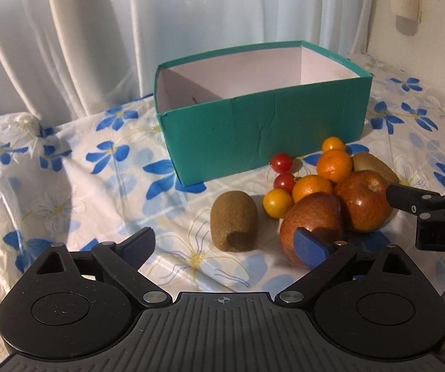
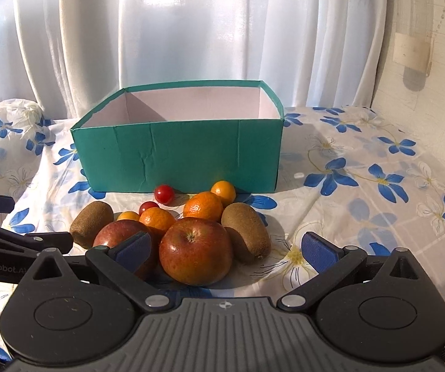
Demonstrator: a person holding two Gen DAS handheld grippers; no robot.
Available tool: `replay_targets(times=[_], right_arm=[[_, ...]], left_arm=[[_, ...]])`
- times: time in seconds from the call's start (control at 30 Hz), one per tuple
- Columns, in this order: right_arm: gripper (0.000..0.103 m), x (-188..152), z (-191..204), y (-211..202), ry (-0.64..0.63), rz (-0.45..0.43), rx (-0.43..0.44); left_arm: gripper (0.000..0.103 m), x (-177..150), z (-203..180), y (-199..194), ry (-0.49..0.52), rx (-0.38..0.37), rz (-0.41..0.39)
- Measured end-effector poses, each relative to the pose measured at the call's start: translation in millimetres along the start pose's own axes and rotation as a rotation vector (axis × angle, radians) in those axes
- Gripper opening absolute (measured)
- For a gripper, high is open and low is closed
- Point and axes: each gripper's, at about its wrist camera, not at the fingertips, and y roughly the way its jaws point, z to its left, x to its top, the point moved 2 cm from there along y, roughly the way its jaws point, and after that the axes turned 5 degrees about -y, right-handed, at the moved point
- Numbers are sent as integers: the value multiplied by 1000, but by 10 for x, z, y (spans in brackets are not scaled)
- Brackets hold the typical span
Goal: Organize fruits
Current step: 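Grasp the kiwi with the left tool while the right tool grasps the red apple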
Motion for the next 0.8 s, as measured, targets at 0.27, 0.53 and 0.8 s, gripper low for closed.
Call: replay_targets(times=[0.27,0.53,0.8], right_arm=[[103,-94,-136,173,67,56,22],[94,-78,-112,232,48,53,55],[89,-81,65,294,-10,66,87]], left_arm=[[86,-32,46,187,-40,-25,56],[83,-28,38,276,-33,-23,75],[83,1,65,302,-45,-46,76]])
